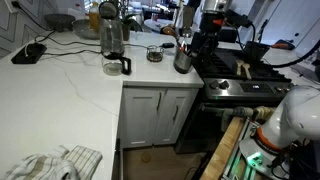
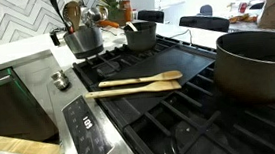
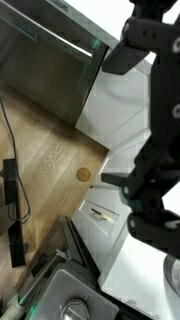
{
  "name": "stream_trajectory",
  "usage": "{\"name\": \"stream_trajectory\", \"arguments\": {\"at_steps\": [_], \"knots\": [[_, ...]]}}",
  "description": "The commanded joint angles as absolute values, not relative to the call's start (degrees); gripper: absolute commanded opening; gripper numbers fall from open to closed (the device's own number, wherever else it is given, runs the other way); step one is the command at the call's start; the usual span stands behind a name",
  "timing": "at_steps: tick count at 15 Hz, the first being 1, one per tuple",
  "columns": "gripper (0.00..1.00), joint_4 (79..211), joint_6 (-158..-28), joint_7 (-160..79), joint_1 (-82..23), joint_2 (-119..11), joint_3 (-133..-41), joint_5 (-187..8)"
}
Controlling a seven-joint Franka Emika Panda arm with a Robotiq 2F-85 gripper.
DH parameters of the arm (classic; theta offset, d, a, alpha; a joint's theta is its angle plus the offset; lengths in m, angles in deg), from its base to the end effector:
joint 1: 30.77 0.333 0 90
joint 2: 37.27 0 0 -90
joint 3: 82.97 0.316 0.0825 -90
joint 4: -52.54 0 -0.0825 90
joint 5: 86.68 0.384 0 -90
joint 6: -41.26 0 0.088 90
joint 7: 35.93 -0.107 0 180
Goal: Remove the wooden spoon from the silver container
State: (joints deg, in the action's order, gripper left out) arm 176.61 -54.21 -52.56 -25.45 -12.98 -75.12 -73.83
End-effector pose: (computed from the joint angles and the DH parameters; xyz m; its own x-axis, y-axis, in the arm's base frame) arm 0.4012 0.1241 0.5571 0.9878 -0.0955 -0.1233 -0.1120 -0.9846 -0.1342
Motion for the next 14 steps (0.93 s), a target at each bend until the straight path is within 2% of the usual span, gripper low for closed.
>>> {"name": "stream_trajectory", "arguments": {"at_steps": [1, 9, 14], "knots": [[1.00, 176.4, -54.0, -52.5, -25.8, -13.0, -74.8, -73.7], [1.00, 176.4, -54.0, -52.5, -25.8, -13.0, -74.8, -73.7], [1.00, 176.7, -57.2, -59.3, -29.8, -9.3, -76.6, -74.2]]}}
